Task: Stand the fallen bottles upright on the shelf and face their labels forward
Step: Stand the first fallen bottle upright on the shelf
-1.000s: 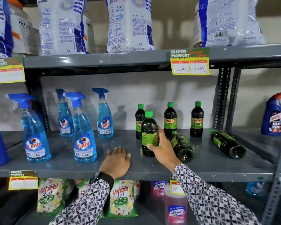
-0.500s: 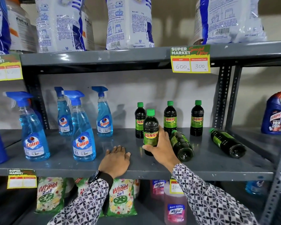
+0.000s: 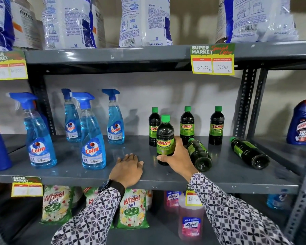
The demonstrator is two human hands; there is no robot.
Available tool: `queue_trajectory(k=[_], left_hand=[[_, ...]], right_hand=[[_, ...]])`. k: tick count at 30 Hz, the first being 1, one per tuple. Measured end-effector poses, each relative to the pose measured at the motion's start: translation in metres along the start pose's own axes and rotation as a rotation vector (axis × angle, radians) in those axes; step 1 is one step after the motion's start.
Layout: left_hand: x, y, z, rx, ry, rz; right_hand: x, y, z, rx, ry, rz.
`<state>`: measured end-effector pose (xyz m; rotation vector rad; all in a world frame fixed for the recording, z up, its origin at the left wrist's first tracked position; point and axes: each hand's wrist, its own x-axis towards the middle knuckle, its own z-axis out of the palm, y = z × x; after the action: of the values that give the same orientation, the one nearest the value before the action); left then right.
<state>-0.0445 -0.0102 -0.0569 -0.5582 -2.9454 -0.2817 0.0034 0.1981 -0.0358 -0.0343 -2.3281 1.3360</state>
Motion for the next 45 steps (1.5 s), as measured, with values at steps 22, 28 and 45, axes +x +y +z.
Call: queue_trajectory(k=[22,28,45], left_hand=[[-0.003,0.001,0.0,0.023,0.008,0.008],[-0.009,0.004,-0.005,-0.016,-0.008,-0.009],[0.006,0.019,0.004,-0.112,-0.027,0.029]], right_hand=[[-0.055,-0.002,-0.012,0.087,-0.118,-0.051],[-0.064,-0.014,-0.018,0.064,-0.139,-0.038],[0.015,-0.006,-0.123,-0.109,-0.205,0.588]])
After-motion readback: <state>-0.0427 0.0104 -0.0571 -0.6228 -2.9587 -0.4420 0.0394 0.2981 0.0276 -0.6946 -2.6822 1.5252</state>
